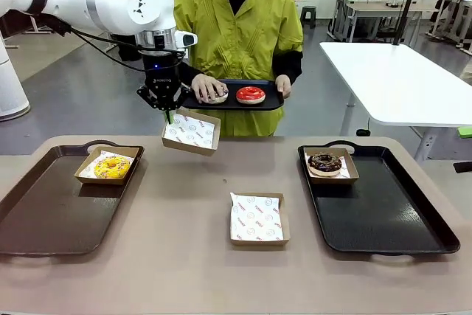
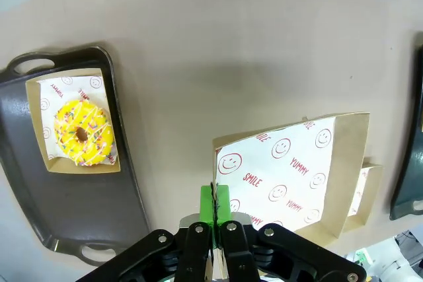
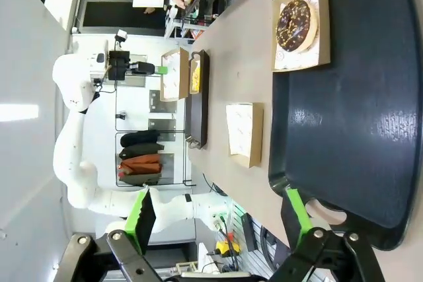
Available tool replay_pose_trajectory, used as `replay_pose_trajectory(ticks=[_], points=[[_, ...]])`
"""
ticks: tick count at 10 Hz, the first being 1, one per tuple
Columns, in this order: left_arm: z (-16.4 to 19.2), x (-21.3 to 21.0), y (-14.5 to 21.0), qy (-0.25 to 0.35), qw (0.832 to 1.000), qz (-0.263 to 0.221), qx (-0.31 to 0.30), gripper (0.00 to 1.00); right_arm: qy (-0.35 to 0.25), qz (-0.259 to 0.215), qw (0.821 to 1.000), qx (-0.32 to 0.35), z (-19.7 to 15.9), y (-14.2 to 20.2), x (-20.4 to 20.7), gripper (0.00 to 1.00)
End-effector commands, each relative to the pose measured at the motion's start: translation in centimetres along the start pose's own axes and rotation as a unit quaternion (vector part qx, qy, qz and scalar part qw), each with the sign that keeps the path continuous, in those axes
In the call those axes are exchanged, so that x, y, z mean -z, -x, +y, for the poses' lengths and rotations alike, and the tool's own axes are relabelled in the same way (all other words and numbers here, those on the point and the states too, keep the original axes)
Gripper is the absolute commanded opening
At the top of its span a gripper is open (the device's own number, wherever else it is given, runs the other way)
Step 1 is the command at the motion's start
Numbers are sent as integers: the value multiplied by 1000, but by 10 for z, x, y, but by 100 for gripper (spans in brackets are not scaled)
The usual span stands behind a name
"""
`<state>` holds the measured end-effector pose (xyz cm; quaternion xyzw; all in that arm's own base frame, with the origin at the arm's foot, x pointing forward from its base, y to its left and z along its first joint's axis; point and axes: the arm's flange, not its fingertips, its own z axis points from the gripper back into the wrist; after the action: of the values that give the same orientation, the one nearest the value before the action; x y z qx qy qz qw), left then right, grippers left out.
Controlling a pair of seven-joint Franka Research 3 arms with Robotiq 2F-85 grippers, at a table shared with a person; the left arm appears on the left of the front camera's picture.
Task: Individually package the donuts and arrange them on the tray.
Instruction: Place the picked Paper togo box on the Handle tray while simultaneously picking up another Paper togo box from the table with the other hand.
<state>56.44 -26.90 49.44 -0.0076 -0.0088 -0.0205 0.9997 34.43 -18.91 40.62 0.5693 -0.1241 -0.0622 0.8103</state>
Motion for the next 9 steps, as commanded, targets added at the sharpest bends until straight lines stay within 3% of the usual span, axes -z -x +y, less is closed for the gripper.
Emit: replay_pose_trajectory(ticks=[1, 9], points=[[3, -4, 5, 1, 1000, 0, 0, 0, -6, -4, 1000, 0, 0, 6, -1, 100], [3, -4, 5, 1, 1000, 0, 0, 0, -6, -4, 1000, 0, 0, 6, -1, 100]])
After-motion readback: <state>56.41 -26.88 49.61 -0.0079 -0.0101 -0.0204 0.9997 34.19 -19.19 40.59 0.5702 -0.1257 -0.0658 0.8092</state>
